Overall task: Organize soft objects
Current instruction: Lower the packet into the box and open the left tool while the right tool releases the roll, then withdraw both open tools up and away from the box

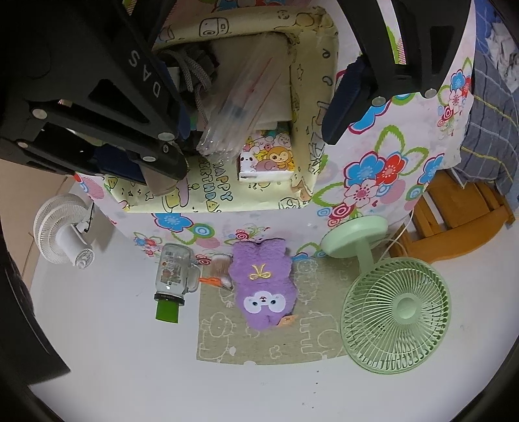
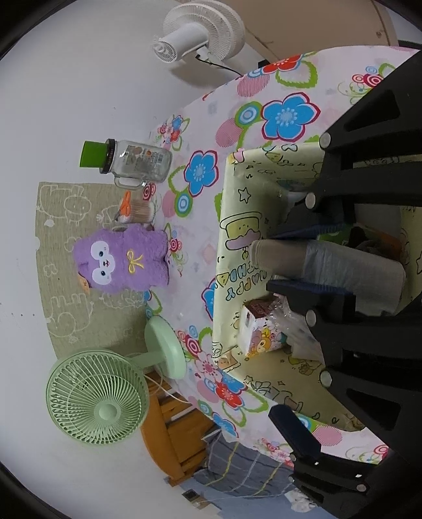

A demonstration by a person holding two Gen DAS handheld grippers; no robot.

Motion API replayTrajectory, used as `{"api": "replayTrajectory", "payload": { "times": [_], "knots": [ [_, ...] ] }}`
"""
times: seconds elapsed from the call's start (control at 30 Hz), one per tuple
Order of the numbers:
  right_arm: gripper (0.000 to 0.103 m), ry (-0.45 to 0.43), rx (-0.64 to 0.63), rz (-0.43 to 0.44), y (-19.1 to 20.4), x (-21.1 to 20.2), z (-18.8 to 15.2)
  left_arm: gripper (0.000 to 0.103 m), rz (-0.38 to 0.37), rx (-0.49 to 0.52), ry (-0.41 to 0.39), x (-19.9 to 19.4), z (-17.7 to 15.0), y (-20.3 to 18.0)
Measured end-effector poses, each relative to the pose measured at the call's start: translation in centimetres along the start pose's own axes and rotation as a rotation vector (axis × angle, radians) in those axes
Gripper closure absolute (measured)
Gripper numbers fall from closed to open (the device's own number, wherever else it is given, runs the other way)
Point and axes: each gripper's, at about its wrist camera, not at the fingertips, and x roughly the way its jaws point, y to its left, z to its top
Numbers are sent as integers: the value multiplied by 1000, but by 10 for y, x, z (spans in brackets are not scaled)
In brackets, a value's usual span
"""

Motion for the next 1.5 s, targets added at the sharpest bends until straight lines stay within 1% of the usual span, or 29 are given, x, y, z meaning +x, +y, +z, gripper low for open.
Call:
{"api": "replayTrajectory", "payload": {
  "times": [0.03,0.1,0.2,0.33,0.4,0.6,0.83,1.0,1.17,1.5],
  "knots": [
    [63,-2,-1,-3,0,-1,-1,18,3,-3,0,-1,0,1],
    [48,-12,0,-11,-1,-3,-2,18,10,-11,-2,-2,-1,4],
    [38,-22,4,-3,-3,-7,-3,15,8,-20,-3,-4,-3,7],
    [35,-28,-7,-12,-1,-15,-5,14,6,-19,-8,-9,-5,7],
    [31,-39,-9,-25,-2,-21,-6,13,6,-26,-15,-13,-5,7],
    [23,-69,-4,-47,-7,-37,-10,9,-16,-39,-30,-22,-6,6],
    [21,-93,6,-55,-11,-51,-19,3,-11,-29,-47,-34,-9,1],
    [16,-130,1,-64,-13,-67,-26,0,-13,-35,-65,-45,-13,0],
    [12,-161,14,-72,-16,-83,-31,0,-29,-45,-79,-57,-16,1],
    [10,-206,17,-74,-18,-114,-45,0,-7,-52,-120,-84,-26,4]
  ]
}}
